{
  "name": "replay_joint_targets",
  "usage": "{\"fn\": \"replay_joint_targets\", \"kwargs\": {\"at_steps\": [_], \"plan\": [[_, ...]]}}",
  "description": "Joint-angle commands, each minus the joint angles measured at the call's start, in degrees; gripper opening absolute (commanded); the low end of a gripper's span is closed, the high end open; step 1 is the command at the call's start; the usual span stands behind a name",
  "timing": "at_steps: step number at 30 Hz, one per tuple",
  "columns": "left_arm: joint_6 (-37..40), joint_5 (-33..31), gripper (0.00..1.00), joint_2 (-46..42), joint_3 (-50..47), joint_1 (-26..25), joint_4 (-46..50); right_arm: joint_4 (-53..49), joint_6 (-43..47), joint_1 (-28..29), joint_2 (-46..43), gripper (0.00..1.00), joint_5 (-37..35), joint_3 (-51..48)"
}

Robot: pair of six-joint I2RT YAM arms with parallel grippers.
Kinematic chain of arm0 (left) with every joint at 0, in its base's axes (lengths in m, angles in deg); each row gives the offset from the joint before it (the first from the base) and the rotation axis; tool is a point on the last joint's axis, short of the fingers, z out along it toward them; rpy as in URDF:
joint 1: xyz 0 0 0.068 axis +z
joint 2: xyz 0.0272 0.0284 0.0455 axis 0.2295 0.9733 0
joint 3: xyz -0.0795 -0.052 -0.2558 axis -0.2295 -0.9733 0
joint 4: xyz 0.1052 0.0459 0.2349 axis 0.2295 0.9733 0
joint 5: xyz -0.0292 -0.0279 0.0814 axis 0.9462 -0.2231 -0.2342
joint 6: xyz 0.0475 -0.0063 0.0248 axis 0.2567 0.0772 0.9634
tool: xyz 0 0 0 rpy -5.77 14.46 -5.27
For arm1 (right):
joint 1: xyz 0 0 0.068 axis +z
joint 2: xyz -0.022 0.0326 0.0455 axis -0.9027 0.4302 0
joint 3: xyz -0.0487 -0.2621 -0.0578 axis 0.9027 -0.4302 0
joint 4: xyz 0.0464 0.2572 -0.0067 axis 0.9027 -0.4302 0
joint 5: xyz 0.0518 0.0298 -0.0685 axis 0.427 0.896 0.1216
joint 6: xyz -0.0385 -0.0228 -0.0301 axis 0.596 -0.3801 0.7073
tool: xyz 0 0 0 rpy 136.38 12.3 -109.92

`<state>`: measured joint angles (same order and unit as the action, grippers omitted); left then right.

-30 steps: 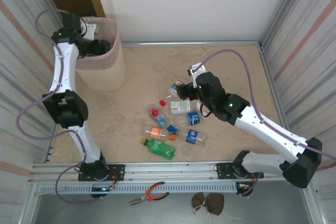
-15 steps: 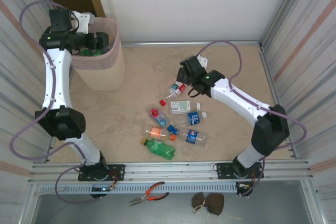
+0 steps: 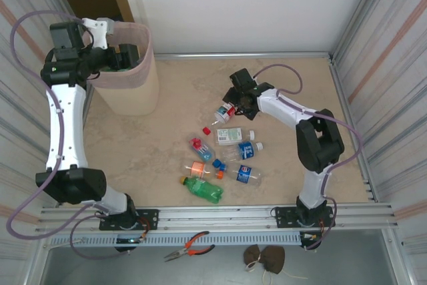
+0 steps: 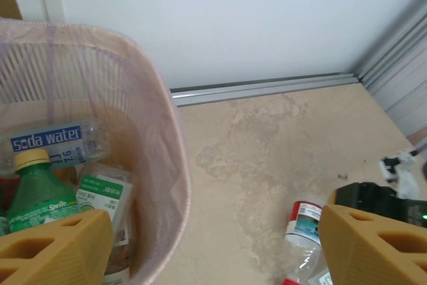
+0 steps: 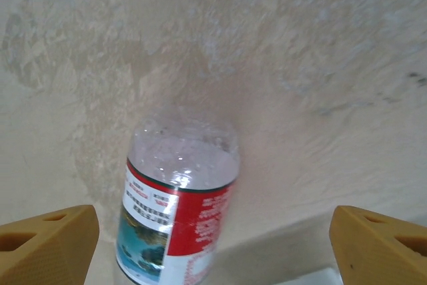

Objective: Put the plastic bottles in the bin

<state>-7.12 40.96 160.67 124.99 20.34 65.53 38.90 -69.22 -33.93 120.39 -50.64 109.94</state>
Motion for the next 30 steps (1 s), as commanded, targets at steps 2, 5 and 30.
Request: {"fn": "replay_joint_targets", "kwargs": {"at_steps": [2,5,30], "plan": [[-4.9,6.0,0.81,-3.5,-3.5,0.0,-4.9,1.9,-4.9,-1.4,4.1,0.89,6.5,2.5],[-7.8,8.1,0.81,-5.7,-6.8,-0.2,-8.1,4.4,-6.4,-2.1,6.3,0.88,8.7,2.9],[-17.4,17.8,0.80,-13.7,-21.1,-1.7,-23.1,17.9,-14.6,-4.5,6.1,0.60,13.3,-3.6]]}}
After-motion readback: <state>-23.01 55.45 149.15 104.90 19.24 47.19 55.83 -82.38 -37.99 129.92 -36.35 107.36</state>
